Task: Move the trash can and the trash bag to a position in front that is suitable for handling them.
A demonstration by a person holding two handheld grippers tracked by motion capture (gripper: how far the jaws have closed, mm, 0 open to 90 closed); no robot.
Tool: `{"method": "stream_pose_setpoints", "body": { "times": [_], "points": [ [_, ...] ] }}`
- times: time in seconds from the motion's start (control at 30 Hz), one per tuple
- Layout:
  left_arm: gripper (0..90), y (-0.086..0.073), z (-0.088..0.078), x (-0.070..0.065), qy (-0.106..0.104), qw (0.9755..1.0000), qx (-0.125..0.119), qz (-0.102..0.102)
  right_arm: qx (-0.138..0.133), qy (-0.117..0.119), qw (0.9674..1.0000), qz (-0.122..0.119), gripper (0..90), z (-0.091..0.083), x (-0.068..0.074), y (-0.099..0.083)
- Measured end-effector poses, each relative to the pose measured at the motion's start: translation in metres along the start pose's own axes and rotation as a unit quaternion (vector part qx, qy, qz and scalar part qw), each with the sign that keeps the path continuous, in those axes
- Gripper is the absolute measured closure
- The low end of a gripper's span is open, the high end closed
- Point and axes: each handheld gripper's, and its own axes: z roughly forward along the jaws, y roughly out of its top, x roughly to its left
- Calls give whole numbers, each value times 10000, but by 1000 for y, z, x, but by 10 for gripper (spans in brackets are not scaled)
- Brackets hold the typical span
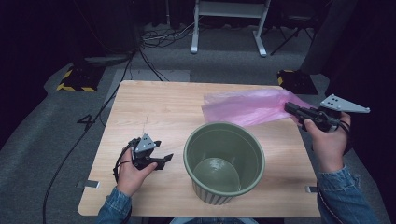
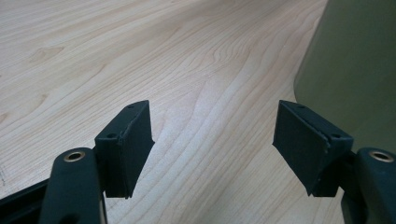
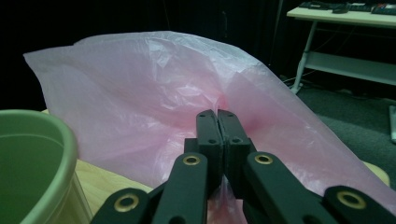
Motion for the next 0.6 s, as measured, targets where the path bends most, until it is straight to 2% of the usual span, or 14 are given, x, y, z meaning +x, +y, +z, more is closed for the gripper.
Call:
{"method": "stream_pose_setpoints", "body": {
  "times": [0.17, 0.3, 0.6],
  "points": [
    [281, 0, 2, -1, -19, 10000, 9, -3, -46, -138, 9999, 2, 891, -13, -3, 8],
    [281, -1, 7, 0, -54, 10000, 66, 0, -132, -292, 9995, 55, 891, -30, -12, 13],
    [281, -1, 15, -1, -117, 9999, 122, -10, -248, -425, 9988, 50, 891, -57, -16, 21]
  ]
}}
